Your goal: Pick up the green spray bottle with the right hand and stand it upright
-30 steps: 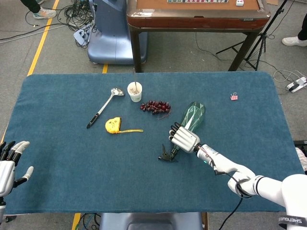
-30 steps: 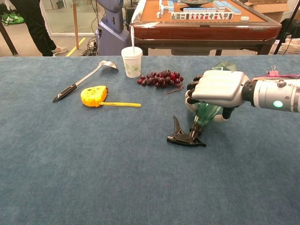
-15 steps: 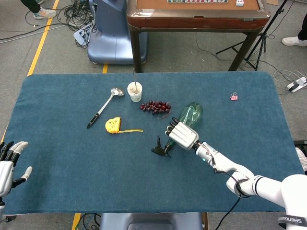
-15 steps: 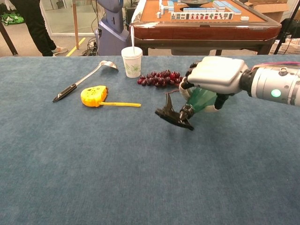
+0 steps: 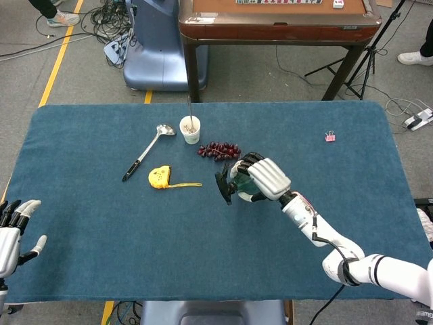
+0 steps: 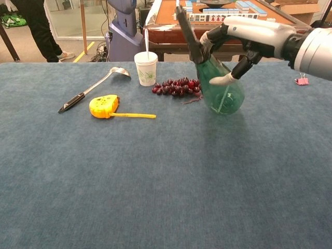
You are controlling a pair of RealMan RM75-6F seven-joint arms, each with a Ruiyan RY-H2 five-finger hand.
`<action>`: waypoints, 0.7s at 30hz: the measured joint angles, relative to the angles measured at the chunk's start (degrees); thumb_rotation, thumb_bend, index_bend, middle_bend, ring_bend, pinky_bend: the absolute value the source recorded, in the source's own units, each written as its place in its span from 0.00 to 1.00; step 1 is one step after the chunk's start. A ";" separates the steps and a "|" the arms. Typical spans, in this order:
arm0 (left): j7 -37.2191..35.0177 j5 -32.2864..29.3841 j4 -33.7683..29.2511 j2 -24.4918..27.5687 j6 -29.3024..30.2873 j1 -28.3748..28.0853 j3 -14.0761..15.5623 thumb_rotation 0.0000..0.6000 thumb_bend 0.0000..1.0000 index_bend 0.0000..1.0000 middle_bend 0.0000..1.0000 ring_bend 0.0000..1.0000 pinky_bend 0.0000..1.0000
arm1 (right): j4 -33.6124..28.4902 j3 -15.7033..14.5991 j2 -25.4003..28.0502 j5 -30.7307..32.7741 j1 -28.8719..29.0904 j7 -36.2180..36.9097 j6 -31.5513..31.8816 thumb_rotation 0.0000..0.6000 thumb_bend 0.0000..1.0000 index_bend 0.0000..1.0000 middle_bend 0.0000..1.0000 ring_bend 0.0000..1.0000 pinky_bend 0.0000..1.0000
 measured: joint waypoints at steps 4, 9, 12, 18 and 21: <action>-0.08 0.10 -0.02 -0.03 0.14 -0.02 -0.07 1.00 0.33 0.15 0.17 0.09 0.01 | -2.45 1.03 1.62 2.48 -1.22 8.85 -0.38 1.00 0.27 0.63 0.44 0.26 0.20; -0.32 0.37 0.09 -0.06 0.17 -0.03 0.01 1.00 0.33 0.15 0.17 0.09 0.01 | -4.90 1.92 3.17 4.53 -2.77 19.88 -1.34 1.00 0.26 0.63 0.44 0.26 0.20; -0.38 0.43 0.12 -0.08 0.09 -0.04 0.08 1.00 0.33 0.15 0.17 0.09 0.01 | -5.71 2.25 3.96 4.95 -3.66 27.23 -2.02 1.00 0.26 0.63 0.44 0.26 0.20; -0.34 0.59 0.13 -0.15 0.23 -0.04 0.08 1.00 0.33 0.15 0.17 0.09 0.01 | -5.14 2.66 4.73 5.25 -5.09 38.38 -3.77 1.00 0.26 0.63 0.44 0.26 0.20; -0.41 0.47 0.17 -0.15 0.16 0.03 0.12 1.00 0.33 0.15 0.17 0.09 0.01 | -3.74 2.73 4.48 4.83 -5.35 40.14 -4.20 1.00 0.26 0.63 0.44 0.26 0.20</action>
